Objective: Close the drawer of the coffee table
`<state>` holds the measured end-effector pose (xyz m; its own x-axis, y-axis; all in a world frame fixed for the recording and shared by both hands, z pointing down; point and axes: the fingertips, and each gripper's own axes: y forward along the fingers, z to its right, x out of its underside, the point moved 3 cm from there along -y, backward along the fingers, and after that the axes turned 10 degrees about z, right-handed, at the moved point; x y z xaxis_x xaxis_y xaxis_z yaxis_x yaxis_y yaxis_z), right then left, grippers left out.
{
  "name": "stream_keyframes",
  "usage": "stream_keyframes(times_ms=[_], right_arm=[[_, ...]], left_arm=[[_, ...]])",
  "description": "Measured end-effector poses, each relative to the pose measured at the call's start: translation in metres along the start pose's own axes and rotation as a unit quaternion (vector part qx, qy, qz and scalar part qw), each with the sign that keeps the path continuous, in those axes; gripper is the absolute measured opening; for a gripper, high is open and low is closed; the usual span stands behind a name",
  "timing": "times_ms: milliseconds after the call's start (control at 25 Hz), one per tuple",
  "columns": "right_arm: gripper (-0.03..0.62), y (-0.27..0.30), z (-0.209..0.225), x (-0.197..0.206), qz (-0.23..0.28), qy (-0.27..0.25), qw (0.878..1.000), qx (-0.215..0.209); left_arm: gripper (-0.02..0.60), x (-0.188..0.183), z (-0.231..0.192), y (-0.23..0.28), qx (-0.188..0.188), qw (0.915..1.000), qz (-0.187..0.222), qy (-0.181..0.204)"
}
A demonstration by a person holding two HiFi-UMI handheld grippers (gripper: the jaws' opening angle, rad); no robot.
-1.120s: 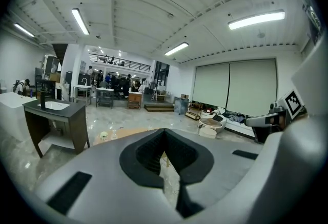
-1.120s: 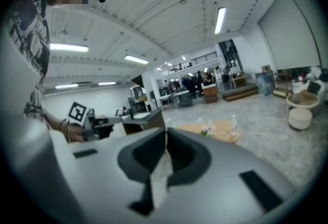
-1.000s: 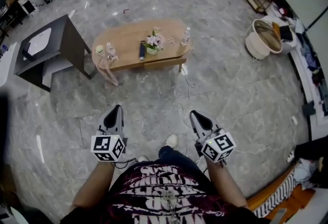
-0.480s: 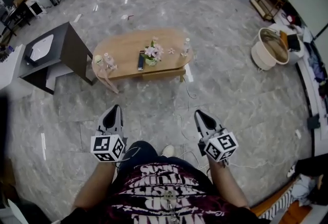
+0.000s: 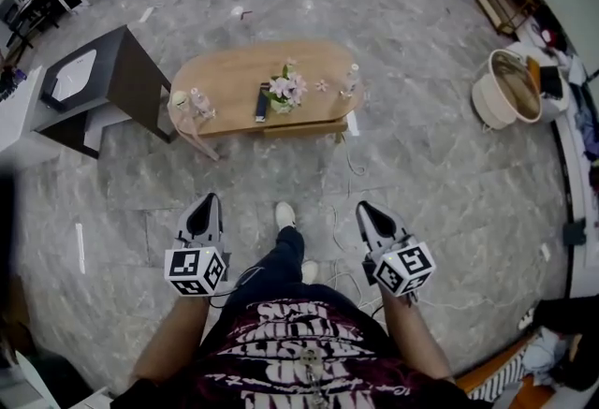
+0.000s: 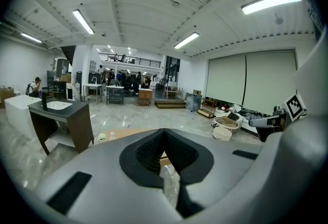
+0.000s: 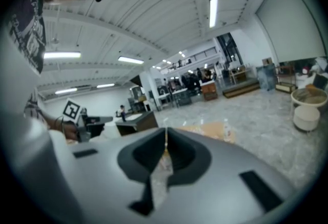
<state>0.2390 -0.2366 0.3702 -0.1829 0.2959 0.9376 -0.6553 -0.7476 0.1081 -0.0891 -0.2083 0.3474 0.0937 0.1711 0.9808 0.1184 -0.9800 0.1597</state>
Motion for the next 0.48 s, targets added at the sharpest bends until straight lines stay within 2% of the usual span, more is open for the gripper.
stream_keyframes(times_ms=[280, 480], right_arm=[[0.035, 0.05, 0.043, -0.003, -0.043, -0.005, 0.999, 0.014], [0.035, 0.11, 0.068, -0.016, -0.08, -0.025, 0.997, 0.004]], left_arm=[[0.02, 0.019, -0.018, 0.07, 0.002, 0.9998, -0.02, -0.007], [0.021, 0.032, -0.047, 0.134, -0.005, 0.9993, -0.033, -0.014]])
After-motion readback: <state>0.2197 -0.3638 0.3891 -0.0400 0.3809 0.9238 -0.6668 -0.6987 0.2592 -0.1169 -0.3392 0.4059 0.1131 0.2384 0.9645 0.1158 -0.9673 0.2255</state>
